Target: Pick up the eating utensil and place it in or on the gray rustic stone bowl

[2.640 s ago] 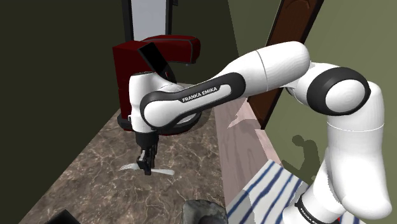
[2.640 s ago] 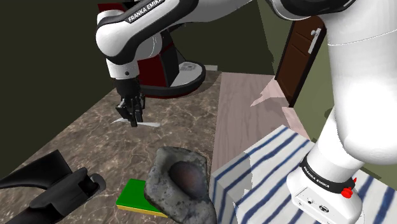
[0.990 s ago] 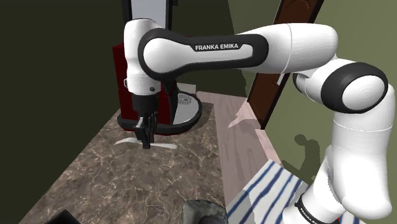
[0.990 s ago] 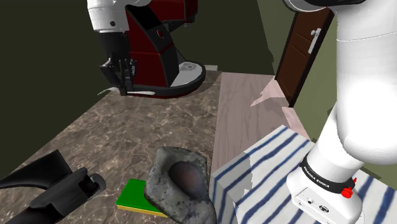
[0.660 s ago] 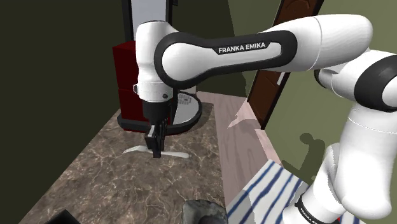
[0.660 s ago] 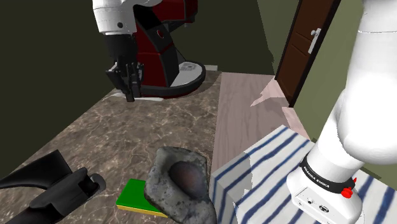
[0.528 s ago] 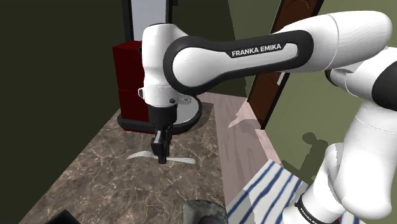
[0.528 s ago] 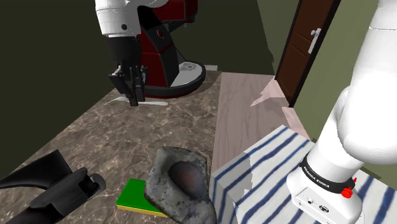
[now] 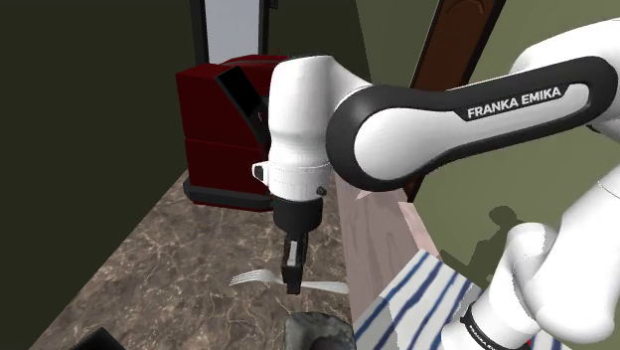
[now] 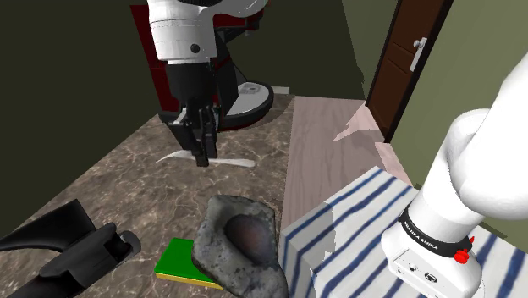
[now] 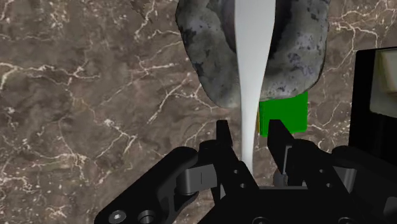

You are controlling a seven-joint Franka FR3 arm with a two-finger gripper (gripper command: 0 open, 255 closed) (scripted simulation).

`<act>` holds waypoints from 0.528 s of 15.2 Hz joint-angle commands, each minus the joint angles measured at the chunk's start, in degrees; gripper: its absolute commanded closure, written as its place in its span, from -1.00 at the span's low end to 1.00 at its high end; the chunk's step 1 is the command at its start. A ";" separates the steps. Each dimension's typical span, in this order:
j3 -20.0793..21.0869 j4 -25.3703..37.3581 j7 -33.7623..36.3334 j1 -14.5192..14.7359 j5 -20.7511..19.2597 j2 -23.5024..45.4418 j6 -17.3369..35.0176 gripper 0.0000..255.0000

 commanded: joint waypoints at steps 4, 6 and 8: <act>1.56 -9.88 1.35 2.53 4.73 -9.63 1.32 1.00; 2.20 -13.15 2.10 3.82 6.60 -13.25 1.41 1.00; 2.96 -16.42 3.11 5.37 8.64 -17.10 1.33 1.00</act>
